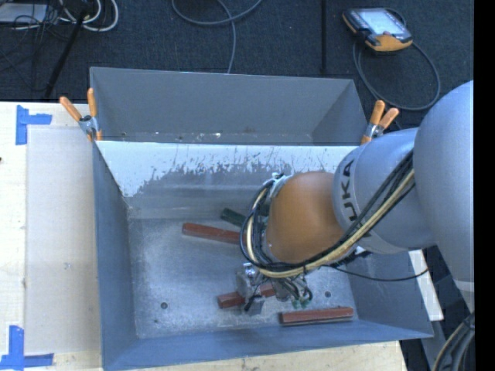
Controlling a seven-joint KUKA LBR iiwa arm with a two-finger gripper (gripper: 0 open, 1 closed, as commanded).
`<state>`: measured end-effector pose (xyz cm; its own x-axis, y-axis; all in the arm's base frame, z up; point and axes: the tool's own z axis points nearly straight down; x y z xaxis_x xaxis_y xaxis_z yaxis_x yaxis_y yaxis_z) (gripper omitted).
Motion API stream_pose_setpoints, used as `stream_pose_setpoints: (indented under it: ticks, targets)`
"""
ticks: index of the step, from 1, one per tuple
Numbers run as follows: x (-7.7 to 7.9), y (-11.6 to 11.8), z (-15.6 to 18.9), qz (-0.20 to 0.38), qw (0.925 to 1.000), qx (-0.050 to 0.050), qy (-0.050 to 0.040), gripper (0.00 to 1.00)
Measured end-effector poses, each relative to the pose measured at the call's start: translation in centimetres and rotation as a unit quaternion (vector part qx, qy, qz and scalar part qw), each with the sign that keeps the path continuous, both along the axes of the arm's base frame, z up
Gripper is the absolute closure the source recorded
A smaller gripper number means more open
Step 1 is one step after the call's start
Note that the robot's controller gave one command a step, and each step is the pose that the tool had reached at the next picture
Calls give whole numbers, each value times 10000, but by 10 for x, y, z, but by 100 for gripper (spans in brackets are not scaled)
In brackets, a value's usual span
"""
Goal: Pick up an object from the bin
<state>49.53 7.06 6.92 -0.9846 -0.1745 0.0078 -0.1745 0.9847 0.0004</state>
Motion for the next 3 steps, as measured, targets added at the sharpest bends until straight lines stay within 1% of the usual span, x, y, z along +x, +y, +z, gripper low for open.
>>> stream_pose_setpoints:
  ticks: [1, 2, 3]
  targets:
    - [16, -20, 67, 45, 10000, 7, -32, 100]
    - [16, -20, 67, 42, 10000, 7, -31, 100]
    - [29, -22, 187, 91, 10000, 8, -41, 100]
